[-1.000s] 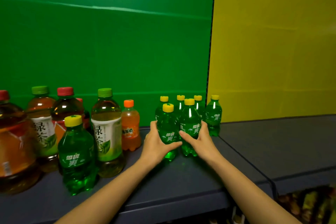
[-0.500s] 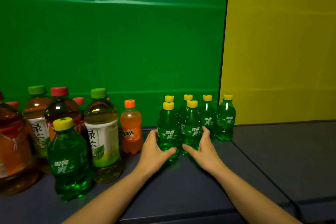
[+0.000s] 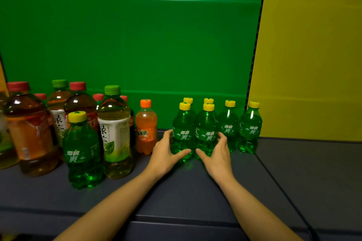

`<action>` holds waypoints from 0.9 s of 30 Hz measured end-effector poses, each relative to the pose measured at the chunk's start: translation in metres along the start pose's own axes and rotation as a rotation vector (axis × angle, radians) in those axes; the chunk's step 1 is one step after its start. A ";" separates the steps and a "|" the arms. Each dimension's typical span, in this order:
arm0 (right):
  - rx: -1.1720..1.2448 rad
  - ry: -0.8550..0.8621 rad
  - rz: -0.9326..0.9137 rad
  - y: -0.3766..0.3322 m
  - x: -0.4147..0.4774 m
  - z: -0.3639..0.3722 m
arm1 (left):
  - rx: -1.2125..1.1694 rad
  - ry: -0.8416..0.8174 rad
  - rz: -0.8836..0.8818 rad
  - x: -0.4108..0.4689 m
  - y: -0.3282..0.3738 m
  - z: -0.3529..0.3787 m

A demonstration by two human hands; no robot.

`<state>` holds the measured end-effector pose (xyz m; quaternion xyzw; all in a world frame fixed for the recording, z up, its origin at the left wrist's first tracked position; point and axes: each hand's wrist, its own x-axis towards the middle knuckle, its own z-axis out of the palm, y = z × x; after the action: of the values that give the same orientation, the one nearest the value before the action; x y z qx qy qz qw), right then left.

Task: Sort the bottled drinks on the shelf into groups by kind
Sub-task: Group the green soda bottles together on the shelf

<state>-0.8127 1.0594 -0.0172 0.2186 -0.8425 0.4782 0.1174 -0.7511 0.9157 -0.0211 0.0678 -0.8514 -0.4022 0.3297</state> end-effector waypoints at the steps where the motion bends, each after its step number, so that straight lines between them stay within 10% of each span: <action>1: -0.011 0.012 -0.002 -0.001 -0.001 -0.001 | 0.006 -0.020 0.007 -0.001 0.001 -0.001; 9: 0.279 0.263 -0.222 -0.022 -0.026 -0.019 | 0.116 0.126 0.044 -0.048 0.020 -0.039; 20: 0.532 -0.299 -0.481 -0.109 -0.102 0.048 | 0.114 0.567 0.006 -0.145 0.006 -0.166; 27: 0.339 -0.168 -0.538 -0.149 -0.132 0.106 | 0.330 0.746 -0.075 -0.170 -0.050 -0.265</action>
<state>-0.6239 0.9359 -0.0135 0.4883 -0.6698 0.5437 0.1315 -0.4636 0.7774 -0.0222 0.2919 -0.7235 -0.2199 0.5857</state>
